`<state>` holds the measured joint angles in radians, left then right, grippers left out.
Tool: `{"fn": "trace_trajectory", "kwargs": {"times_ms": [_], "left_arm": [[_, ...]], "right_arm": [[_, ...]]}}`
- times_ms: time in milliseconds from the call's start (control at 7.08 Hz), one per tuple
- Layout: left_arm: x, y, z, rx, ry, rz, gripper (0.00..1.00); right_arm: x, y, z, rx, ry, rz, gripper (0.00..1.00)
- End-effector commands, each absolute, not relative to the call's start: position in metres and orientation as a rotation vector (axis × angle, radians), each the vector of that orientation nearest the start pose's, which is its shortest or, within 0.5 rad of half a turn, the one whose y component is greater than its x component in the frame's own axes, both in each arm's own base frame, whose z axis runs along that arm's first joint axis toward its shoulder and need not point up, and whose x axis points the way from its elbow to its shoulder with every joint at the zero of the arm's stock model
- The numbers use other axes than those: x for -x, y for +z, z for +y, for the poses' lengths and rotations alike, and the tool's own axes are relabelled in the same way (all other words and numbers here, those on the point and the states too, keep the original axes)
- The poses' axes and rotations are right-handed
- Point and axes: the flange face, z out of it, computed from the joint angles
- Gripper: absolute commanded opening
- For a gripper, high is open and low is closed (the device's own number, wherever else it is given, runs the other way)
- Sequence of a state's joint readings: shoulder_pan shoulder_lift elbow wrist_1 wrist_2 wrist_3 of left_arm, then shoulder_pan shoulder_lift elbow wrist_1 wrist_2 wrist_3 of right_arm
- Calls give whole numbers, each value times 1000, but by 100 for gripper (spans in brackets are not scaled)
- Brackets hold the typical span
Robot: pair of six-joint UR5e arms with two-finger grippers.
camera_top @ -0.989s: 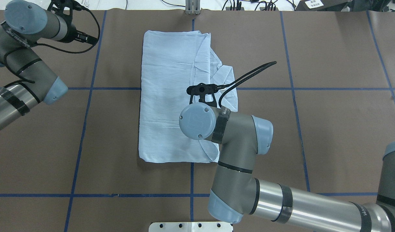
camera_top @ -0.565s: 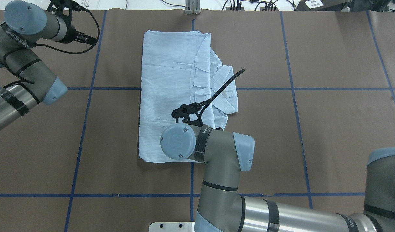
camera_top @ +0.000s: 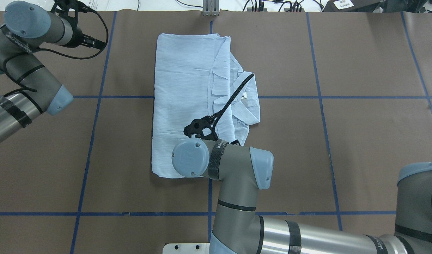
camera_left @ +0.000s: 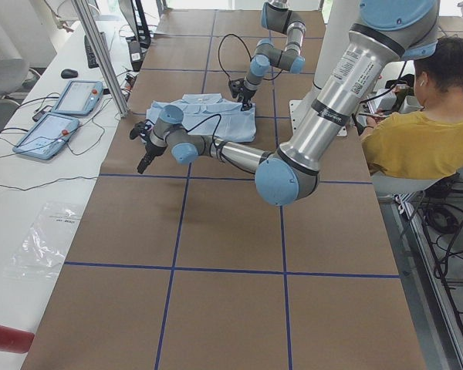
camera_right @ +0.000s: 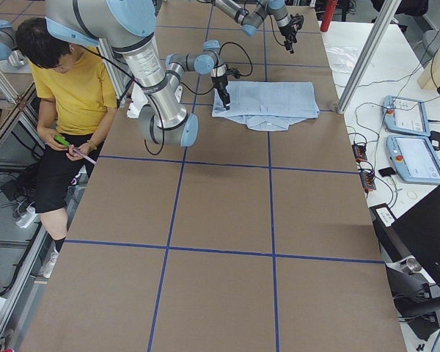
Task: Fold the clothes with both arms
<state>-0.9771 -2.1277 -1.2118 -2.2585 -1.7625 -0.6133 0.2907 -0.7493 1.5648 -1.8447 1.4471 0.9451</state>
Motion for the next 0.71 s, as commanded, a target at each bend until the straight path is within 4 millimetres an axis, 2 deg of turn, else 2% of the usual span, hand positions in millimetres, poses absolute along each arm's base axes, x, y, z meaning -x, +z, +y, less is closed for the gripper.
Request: {"fn": "trace_trajectory", "kwargs": {"times_ms": [0,283,565], "left_arm": [[-323,432,-684,-625,66,648,100],[-323,432,-684,-625,66,648,100],[-323,432,-684,-627,67,650,100]], "right_arm": [[651,200,-334,-348,-312,-433,44],[656,205,-325,-342,-326,-429,44],[657,209,-324,-339,-329,-423,44]]}}
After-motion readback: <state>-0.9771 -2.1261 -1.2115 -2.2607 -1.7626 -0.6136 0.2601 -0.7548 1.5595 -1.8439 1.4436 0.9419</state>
